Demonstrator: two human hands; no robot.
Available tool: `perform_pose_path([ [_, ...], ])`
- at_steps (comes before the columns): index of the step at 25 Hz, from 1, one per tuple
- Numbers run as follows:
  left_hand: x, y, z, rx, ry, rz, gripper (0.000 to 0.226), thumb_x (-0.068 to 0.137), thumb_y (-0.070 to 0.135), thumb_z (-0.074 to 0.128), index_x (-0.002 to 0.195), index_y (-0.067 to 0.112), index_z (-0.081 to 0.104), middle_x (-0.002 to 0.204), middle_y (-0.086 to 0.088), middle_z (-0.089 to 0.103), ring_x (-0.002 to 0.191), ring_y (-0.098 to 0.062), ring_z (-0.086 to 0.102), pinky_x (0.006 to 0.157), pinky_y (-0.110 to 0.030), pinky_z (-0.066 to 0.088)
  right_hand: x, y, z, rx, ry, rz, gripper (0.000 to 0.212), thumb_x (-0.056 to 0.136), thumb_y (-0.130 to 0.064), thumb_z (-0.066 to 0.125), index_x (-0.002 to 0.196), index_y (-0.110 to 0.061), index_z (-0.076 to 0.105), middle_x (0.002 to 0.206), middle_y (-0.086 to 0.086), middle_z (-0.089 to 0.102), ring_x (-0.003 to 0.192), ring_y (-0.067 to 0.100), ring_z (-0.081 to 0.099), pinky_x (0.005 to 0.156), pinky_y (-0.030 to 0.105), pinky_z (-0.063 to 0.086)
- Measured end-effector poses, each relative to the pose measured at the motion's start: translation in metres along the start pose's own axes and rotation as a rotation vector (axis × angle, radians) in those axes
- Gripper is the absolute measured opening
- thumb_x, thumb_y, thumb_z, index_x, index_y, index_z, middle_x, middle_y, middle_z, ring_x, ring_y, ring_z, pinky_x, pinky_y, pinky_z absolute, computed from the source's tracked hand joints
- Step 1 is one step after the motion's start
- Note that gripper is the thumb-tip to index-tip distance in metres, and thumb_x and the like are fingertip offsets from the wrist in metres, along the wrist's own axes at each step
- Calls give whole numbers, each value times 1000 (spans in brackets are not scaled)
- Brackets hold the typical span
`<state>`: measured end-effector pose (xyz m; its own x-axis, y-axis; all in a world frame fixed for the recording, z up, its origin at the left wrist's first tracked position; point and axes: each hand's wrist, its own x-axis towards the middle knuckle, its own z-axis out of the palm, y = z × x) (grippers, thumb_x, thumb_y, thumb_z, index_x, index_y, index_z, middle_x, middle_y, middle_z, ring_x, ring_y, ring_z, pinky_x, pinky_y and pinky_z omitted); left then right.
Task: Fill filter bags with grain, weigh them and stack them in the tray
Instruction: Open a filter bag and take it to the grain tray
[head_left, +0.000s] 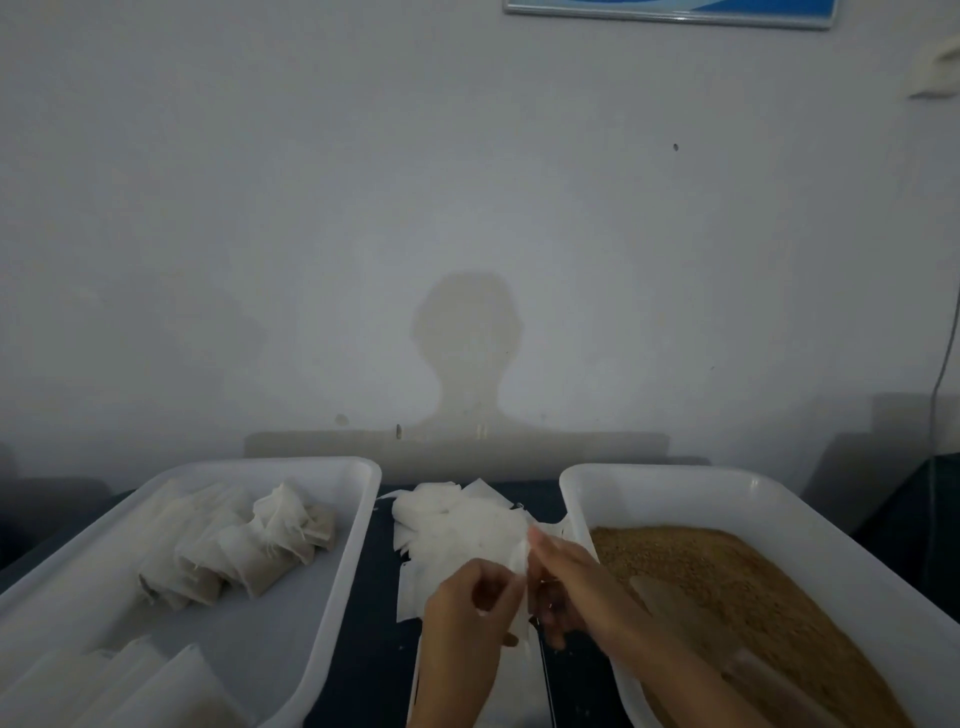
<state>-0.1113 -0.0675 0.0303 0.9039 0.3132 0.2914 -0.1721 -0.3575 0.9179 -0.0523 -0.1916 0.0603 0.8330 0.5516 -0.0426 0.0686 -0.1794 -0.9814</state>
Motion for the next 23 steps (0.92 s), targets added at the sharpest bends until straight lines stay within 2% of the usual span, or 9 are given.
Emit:
perform_pose_path([
  [3, 4, 0, -4, -349, -50, -206, 13, 90, 4, 58, 78, 2, 64, 69, -10, 69, 60, -18, 66, 55, -26, 54, -2, 5, 5, 75, -118, 3, 37, 89, -40, 53, 92, -3, 56, 65, -1, 62, 55, 11, 56, 49, 24, 47],
  [6, 3, 2, -7, -487, -131, -268, 15, 92, 0, 51, 83, -7, 61, 70, -19, 66, 59, -26, 64, 54, -32, 55, -2, 8, 7, 106, -120, 26, 26, 95, -29, 51, 92, -3, 58, 68, 2, 61, 59, 14, 57, 55, 26, 50],
  [11, 2, -2, -8, -414, -201, -218, 8, 91, -3, 52, 84, -2, 56, 68, -11, 65, 61, -24, 64, 61, -33, 57, -3, 10, 7, 140, -45, 75, 23, 99, -22, 45, 87, -7, 58, 70, 5, 60, 69, 21, 58, 66, 33, 53],
  [13, 1, -1, -9, -352, -196, -173, 5, 87, -2, 59, 85, -3, 55, 72, -18, 65, 67, -32, 63, 70, -44, 57, -3, 9, 8, 129, -25, 90, 24, 99, -23, 44, 88, -6, 58, 72, 7, 59, 67, 20, 57, 63, 30, 52],
  [15, 0, 1, -9, -289, -194, -132, 15, 84, 2, 66, 89, -7, 55, 83, -30, 63, 77, -45, 61, 79, -56, 53, -5, 8, 9, 72, -20, 76, 24, 98, -26, 46, 87, -8, 58, 75, 8, 59, 68, 20, 58, 63, 27, 53],
  [16, -1, 0, -9, -265, -193, -116, 19, 83, 4, 68, 91, -7, 55, 85, -31, 63, 81, -48, 61, 81, -57, 52, -5, 8, 9, 37, -16, 70, 22, 97, -25, 48, 87, -9, 58, 76, 7, 59, 69, 20, 58, 64, 28, 53],
  [20, -1, -2, -7, -318, -221, -133, 10, 88, 3, 61, 89, -5, 54, 88, -35, 59, 76, -40, 60, 82, -56, 51, -6, 9, 7, 47, -9, 82, 15, 99, -18, 45, 92, -8, 55, 71, 5, 58, 62, 16, 58, 58, 27, 52],
  [23, 1, -4, -8, -407, -224, -144, 6, 89, 0, 57, 86, -4, 53, 79, -29, 58, 68, -35, 60, 72, -48, 54, -5, 11, 7, 88, -59, 56, 22, 100, -20, 42, 95, -3, 55, 64, 1, 57, 60, 16, 56, 60, 29, 51],
])
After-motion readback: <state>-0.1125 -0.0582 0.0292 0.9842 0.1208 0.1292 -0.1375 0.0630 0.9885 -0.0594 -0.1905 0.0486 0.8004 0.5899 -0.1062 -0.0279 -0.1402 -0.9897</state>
